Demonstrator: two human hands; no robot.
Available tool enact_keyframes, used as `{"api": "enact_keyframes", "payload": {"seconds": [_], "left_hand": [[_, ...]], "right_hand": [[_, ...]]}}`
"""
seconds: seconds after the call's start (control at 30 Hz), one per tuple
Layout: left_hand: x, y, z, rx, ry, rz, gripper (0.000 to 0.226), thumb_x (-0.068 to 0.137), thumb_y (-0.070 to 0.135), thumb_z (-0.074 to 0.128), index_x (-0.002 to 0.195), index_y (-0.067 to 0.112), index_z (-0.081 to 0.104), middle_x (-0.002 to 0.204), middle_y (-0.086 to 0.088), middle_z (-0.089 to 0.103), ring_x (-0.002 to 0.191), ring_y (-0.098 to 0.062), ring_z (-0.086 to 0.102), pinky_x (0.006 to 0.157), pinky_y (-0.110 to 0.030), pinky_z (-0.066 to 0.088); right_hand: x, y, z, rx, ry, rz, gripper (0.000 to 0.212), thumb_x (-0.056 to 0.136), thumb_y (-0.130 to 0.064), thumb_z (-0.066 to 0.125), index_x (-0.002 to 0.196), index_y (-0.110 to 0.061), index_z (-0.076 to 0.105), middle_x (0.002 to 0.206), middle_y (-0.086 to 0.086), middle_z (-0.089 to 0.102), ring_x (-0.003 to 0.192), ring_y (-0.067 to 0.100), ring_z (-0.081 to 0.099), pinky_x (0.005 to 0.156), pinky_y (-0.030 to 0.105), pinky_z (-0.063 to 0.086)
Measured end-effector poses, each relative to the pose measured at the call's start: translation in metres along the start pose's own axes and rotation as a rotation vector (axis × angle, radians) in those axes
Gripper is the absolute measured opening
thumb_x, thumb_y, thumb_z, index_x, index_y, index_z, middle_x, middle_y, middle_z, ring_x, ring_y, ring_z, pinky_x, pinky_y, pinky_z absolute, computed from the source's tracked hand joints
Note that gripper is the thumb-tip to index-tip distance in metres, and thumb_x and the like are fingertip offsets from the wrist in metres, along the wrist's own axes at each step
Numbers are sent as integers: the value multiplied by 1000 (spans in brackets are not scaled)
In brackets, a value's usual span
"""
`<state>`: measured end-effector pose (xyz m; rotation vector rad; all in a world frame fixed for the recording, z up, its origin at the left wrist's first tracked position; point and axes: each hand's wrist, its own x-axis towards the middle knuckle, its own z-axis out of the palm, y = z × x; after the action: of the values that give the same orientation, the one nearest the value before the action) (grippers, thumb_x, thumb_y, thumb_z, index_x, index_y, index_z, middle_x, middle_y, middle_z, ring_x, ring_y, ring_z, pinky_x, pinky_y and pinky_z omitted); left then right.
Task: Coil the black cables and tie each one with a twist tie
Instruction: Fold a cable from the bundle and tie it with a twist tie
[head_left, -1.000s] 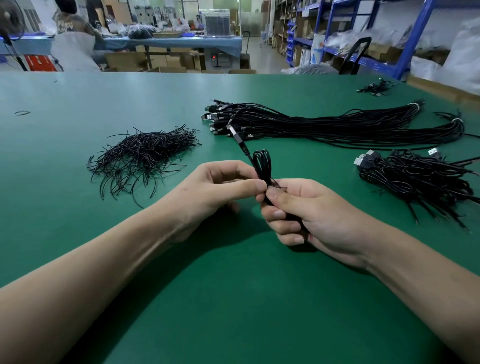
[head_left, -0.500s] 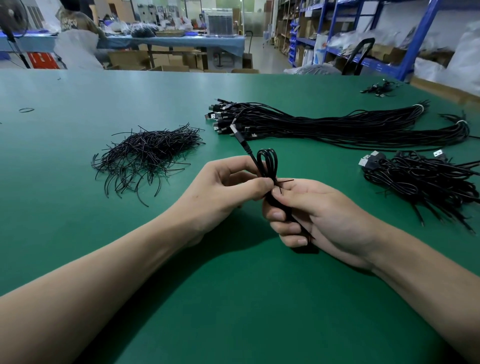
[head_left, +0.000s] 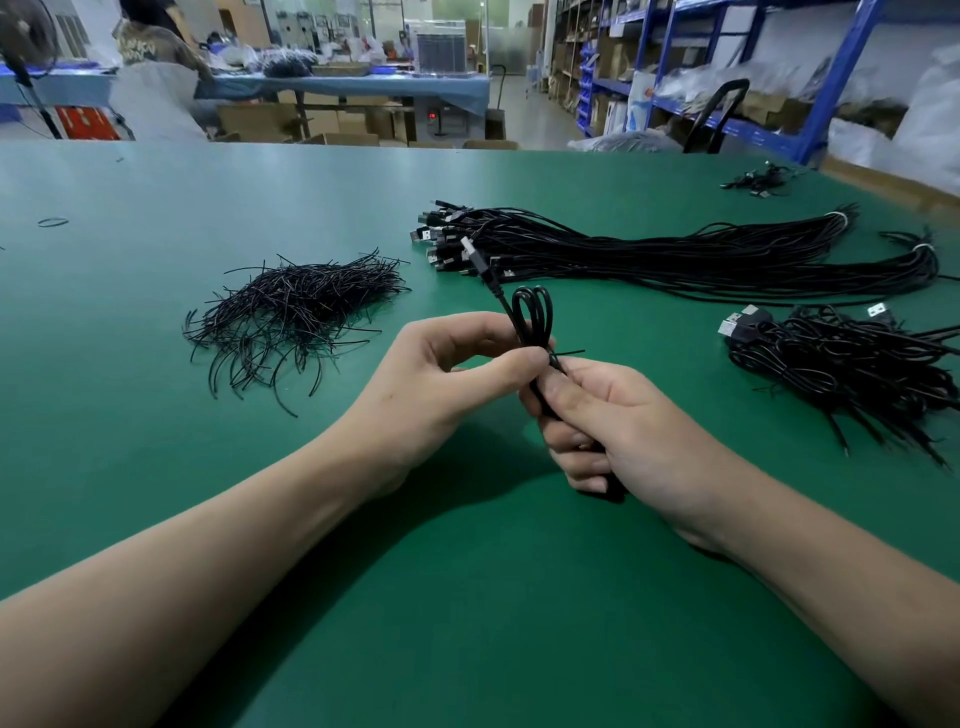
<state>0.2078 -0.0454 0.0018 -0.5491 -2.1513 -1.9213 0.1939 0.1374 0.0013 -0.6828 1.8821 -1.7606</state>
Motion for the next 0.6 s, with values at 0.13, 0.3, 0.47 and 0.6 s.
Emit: {"api": "enact_keyframes", "payload": {"seconds": [0.13, 0.3, 0.47, 0.6], "left_hand": [[0, 0, 0, 13, -12, -11, 14, 88, 18, 69, 97, 8, 75, 83, 7, 72, 78, -7, 65, 74, -12, 44], [0, 0, 0, 20, 0, -6, 14, 91, 16, 68, 93, 4, 74, 77, 1, 69, 72, -9, 62, 70, -12, 43], [1, 3, -3, 26, 73, -62, 19, 89, 23, 69, 90, 6, 75, 82, -10, 71, 68, -5, 56, 65, -17, 44], [1, 3, -3, 30, 79, -138, 19, 87, 27, 69, 84, 10, 76, 89, -15, 72, 78, -10, 58, 67, -23, 48]], "right_hand": [[-1, 0, 5, -28, 6, -8, 28, 108, -33, 37, 86, -18, 45, 61, -10, 28, 50, 9, 21, 54, 37, 13], [0, 2, 4, 0, -1, -13, 29, 108, -34, 38, 88, -17, 51, 61, -10, 32, 52, 10, 25, 49, 31, 18], [0, 1, 4, -369, 228, -190, 19, 94, -45, 51, 100, -31, 63, 80, -10, 66, 65, 9, 59, 58, 30, 50], [-2, -2, -5, -690, 467, -457, 26, 92, -38, 67, 114, -33, 56, 99, -14, 62, 86, 11, 64, 66, 33, 55]]}}
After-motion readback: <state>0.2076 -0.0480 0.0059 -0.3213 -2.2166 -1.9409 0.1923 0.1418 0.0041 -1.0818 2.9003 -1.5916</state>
